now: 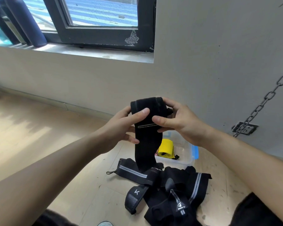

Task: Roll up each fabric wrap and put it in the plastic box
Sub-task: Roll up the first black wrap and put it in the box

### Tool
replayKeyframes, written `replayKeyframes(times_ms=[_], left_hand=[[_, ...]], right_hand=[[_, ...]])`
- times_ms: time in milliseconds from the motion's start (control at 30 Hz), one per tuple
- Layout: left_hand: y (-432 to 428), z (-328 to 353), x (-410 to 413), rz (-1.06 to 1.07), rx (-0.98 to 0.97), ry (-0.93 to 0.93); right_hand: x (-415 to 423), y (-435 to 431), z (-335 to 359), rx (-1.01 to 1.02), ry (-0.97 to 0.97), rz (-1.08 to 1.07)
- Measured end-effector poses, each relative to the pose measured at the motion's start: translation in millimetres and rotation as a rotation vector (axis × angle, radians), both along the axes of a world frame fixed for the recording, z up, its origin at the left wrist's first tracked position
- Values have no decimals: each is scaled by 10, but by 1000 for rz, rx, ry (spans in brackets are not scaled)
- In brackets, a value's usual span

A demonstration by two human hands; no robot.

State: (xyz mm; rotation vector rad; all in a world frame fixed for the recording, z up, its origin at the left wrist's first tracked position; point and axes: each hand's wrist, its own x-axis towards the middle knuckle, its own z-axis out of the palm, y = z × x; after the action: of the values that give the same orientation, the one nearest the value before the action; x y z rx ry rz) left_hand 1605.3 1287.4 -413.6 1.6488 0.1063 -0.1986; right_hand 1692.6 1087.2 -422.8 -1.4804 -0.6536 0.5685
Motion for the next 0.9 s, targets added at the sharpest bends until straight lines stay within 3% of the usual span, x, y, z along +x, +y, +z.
replayKeyframes(times_ms=[600,900], left_hand=[[13,-37,36,84,-91,-131],[26,20,27,-17,-49,-57]], right_hand=[[35,-31,87,-172,74,76],[23,-28,67,18,107,-20]])
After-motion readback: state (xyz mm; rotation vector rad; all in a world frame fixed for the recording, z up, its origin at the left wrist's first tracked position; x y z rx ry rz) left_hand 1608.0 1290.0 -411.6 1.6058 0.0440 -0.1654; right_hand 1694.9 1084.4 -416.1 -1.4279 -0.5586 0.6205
